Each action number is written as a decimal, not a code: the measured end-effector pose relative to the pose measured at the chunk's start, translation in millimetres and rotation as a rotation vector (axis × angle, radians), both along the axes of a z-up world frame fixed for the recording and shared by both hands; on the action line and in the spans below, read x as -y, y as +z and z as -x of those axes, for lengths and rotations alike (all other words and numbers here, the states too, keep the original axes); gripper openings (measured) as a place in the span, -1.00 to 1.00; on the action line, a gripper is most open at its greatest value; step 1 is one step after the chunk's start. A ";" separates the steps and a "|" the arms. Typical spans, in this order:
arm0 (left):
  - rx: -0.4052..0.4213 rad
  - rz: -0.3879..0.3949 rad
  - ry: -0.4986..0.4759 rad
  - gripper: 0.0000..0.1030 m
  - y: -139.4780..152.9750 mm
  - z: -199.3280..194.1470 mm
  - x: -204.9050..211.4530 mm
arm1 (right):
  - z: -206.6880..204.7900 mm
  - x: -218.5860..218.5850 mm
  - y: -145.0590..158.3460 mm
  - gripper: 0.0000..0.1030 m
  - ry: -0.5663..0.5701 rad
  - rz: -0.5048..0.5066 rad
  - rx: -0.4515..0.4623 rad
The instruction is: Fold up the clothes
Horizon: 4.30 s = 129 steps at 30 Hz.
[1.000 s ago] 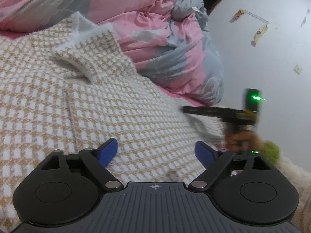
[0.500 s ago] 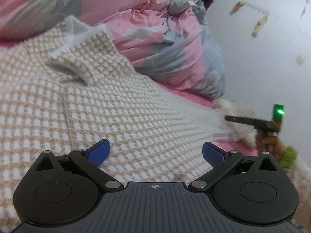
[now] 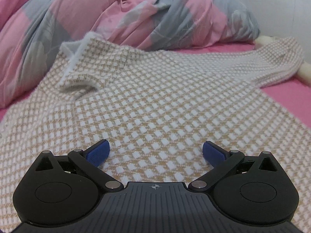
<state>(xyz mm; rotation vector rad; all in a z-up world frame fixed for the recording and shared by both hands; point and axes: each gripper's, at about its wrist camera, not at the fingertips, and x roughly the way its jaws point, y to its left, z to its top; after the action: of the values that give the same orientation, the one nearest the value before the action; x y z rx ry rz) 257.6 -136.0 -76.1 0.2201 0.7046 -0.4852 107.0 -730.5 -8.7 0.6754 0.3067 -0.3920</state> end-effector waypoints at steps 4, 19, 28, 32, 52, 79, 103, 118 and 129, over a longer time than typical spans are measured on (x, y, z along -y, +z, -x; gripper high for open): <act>-0.004 0.016 0.003 1.00 -0.9 -2.8 -0.5 | 80.1 -26.2 21.6 -0.46 0.023 -0.043 0.089; -0.013 0.196 0.087 1.00 57.1 48.6 -79.3 | 182.2 -198.0 144.9 0.36 0.559 0.310 0.037; -0.183 0.222 0.134 1.00 25.1 113.0 -116.3 | 43.0 -360.7 5.2 -0.24 0.920 0.184 -0.297; -0.095 0.187 0.084 1.00 16.0 135.3 -116.5 | 65.0 -368.6 -27.4 -0.36 0.907 0.230 -0.332; -0.095 0.267 0.222 1.00 26.2 144.6 -145.0 | 168.9 -382.8 22.0 0.09 0.757 0.187 -0.119; 0.006 0.177 0.483 1.00 13.8 167.4 -119.0 | 92.5 -497.5 -35.9 1.00 0.569 0.509 -0.224; -0.004 0.151 0.455 1.00 10.1 165.7 -117.7 | 85.5 -493.0 -30.3 1.00 0.612 0.479 -0.284; -0.060 0.115 0.445 1.00 16.6 158.0 -115.5 | 85.6 -489.7 -26.5 1.00 0.640 0.462 -0.298; 0.095 0.246 0.402 1.00 48.1 159.6 -128.9 | 92.0 -485.1 -30.2 1.00 0.643 0.487 -0.213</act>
<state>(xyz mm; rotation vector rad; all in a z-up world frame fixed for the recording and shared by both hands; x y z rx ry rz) 98.0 -7.2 -28.0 -0.1292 0.5713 -0.1716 15.0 -245.3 -38.9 0.0353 0.5844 0.0848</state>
